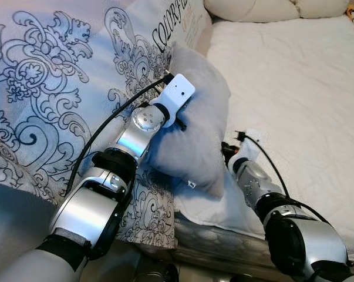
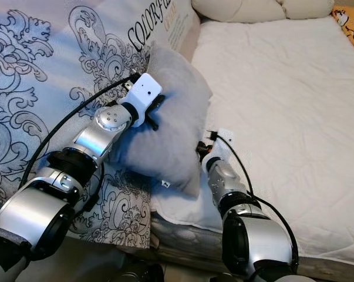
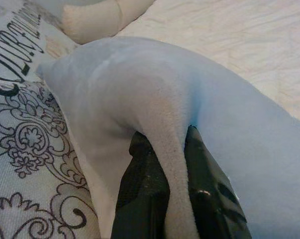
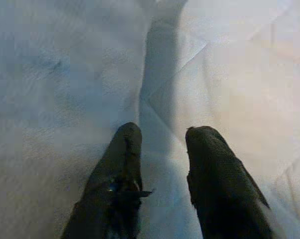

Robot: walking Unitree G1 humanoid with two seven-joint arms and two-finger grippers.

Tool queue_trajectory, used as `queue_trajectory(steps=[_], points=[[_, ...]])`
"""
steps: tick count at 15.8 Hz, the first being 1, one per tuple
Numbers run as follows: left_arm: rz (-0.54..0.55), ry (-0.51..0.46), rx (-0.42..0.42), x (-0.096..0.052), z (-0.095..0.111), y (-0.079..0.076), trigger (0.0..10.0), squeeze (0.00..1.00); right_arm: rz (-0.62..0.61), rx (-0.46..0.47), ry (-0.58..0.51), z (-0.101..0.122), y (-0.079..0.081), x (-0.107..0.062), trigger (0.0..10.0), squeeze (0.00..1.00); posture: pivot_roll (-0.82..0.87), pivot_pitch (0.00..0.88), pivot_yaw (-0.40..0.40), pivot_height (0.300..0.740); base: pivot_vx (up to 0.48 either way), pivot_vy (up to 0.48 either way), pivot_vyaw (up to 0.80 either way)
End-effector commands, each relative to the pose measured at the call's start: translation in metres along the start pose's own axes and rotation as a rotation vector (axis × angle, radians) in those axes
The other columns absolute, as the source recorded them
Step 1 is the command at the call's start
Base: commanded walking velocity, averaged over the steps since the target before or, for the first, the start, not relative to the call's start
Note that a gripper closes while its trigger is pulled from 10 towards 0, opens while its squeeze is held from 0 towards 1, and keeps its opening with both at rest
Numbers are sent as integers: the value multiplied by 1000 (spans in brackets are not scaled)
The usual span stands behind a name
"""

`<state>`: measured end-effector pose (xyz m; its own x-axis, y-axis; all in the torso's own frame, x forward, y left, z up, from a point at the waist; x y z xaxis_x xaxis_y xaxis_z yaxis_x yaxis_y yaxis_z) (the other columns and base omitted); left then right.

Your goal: Clean up the room

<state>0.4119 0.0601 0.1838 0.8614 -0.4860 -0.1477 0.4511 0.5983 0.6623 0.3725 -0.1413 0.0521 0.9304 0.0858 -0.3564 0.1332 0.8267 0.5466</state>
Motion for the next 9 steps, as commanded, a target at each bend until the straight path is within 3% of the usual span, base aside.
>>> queue_trajectory(steps=[1,6,7,9], points=[[50,33,18,-3,-8,11,10000,0,15,81,-22,-1,-6,-3,10000,1000,192,78,173,740,0,0,0],[-57,22,-5,2,-8,-11,10000,0,210,91,-144,20,-9,-12,10000,1000,134,49,179,740,0,0,0],[-59,25,-19,3,-8,-15,10000,941,277,79,-178,25,-5,-16,10000,1000,122,38,178,740,0,0,0],[-65,26,-36,4,-9,-18,10000,1000,362,27,-191,25,-1,-25,10000,1000,112,28,177,740,0,0,0]])
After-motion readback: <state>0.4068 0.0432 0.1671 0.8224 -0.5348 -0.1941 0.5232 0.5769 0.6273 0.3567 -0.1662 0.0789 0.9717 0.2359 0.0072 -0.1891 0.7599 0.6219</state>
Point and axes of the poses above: a point about 5 cm out from each wrist's last joint towards the gripper, its own x axis pointing out of the wrist towards the gripper, its own z axis along the axis of the wrist's last joint, y = z × x, the point moved 2 cm from there along x, pointing out of the wrist towards the gripper, and after that the axes turned 12 degrees about x, right-handed, at the moved point
